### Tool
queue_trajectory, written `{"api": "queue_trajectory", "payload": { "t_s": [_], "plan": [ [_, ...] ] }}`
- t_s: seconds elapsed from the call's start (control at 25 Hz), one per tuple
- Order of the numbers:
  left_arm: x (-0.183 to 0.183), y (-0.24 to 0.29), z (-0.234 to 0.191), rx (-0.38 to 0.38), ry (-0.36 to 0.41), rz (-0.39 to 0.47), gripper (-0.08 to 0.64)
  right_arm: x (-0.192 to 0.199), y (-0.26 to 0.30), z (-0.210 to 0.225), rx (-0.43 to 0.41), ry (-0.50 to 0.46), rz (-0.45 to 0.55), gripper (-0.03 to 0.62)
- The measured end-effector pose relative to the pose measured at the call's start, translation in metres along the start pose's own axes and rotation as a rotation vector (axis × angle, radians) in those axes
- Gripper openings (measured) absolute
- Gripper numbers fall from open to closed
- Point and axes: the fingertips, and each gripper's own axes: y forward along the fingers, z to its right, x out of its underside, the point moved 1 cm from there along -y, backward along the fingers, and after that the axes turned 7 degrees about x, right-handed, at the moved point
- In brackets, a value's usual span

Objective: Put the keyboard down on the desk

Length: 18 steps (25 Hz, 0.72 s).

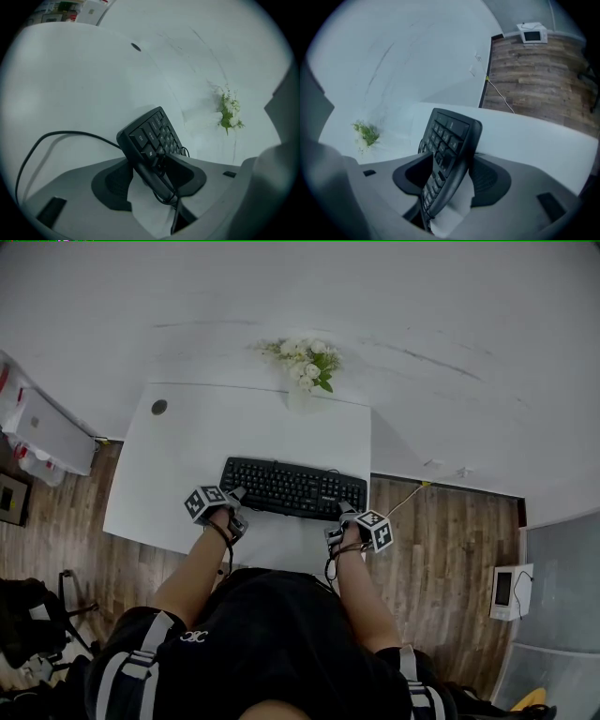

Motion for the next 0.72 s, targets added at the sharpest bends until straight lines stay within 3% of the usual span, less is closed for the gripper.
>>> {"api": "queue_trajectory", "payload": {
  "t_s": [0.28, 0.4, 0.52, 0.6, 0.64, 0.72],
  "plan": [
    [0.008, -0.01, -0.006, -0.136, 0.095, -0.05, 0.268, -0.001, -0.01, 0.007, 0.155, -0.189, 0.036, 0.311],
    [0.008, -0.017, -0.011, -0.19, 0.131, -0.049, 0.27, 0.001, -0.017, 0.01, 0.178, -0.232, 0.039, 0.291],
    [0.003, -0.026, -0.011, -0.216, 0.134, 0.005, 0.274, 0.001, -0.022, 0.013, 0.193, -0.273, 0.047, 0.284],
    [0.002, -0.032, -0.008, -0.214, 0.136, 0.02, 0.267, -0.001, -0.026, 0.015, 0.191, -0.286, 0.05, 0.184],
    [0.002, -0.035, -0.006, -0.218, 0.153, 0.022, 0.223, -0.002, -0.029, 0.016, 0.19, -0.299, 0.057, 0.129],
    [-0.001, -0.041, -0.004, -0.24, 0.197, 0.033, 0.029, -0.005, -0.034, 0.011, 0.181, -0.345, 0.081, 0.043]
  ]
}}
